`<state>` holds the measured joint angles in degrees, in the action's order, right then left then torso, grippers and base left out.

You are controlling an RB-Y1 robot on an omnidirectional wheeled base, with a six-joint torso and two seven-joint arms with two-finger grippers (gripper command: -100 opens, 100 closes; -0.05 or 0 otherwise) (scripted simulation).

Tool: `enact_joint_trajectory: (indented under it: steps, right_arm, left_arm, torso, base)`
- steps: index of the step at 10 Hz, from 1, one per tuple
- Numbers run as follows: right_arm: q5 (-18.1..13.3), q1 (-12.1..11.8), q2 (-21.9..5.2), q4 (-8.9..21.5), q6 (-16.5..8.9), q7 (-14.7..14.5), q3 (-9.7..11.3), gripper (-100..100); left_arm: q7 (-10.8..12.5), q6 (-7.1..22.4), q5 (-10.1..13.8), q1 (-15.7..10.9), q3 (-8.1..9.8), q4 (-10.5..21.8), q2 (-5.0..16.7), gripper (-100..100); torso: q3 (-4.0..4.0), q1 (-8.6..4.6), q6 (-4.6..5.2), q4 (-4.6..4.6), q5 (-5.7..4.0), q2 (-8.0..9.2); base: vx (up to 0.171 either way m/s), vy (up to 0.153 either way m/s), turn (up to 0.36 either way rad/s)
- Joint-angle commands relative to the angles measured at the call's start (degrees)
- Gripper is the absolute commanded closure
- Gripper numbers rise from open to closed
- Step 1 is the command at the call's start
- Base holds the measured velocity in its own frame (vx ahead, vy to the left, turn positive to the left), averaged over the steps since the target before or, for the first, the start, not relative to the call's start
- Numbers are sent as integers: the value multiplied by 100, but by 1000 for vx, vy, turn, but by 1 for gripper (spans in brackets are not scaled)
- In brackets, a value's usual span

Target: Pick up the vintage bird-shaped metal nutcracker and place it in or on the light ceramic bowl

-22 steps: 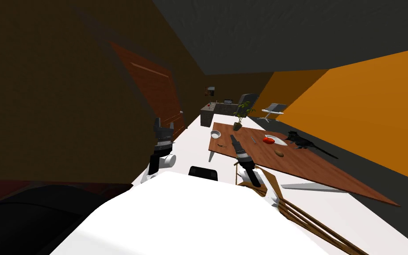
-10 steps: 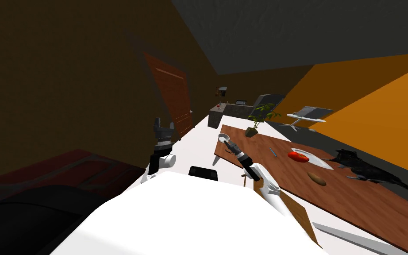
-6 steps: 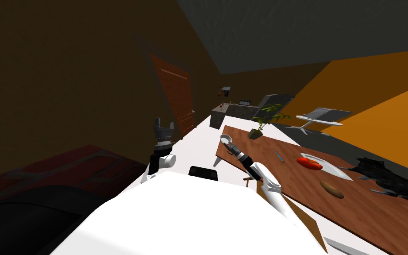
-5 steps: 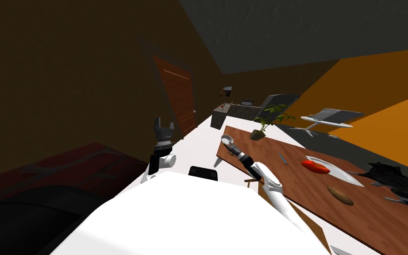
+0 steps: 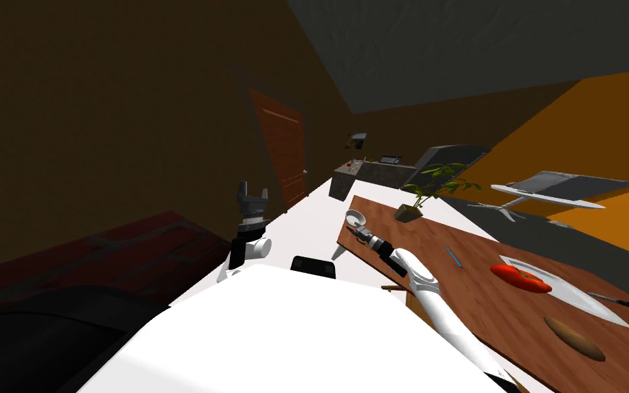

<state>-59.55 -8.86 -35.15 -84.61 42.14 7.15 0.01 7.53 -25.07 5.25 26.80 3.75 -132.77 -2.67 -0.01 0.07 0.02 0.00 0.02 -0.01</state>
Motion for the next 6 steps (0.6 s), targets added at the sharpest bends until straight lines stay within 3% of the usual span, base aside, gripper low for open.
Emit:
enact_joint_trajectory:
  steps: [1,2,3,6]
  right_arm:
    - [-286,69,-63,165,45,54,33,-100]
    - [-365,69,-63,165,45,54,33,-100]
    - [-585,192,-227,432,185,127,43,-100]
    - [-1070,311,-382,836,321,201,54,-100]
  left_arm:
    - [0,0,0,0,0,0,0,0]
    - [0,0,0,1,1,0,0,0]
    - [0,0,0,1,1,0,0,0]
    - [0,0,0,0,0,0,0,0]
  torso:
    - [0,0,0,0,0,0]
    - [0,-1,5,0,-1,0]
    - [1,-2,7,0,-1,2]
    - [1,-1,1,0,0,1]
  base:
    - [4,-1,147]
    - [0,0,0]
    - [1,9,276]
    - [0,1,166]
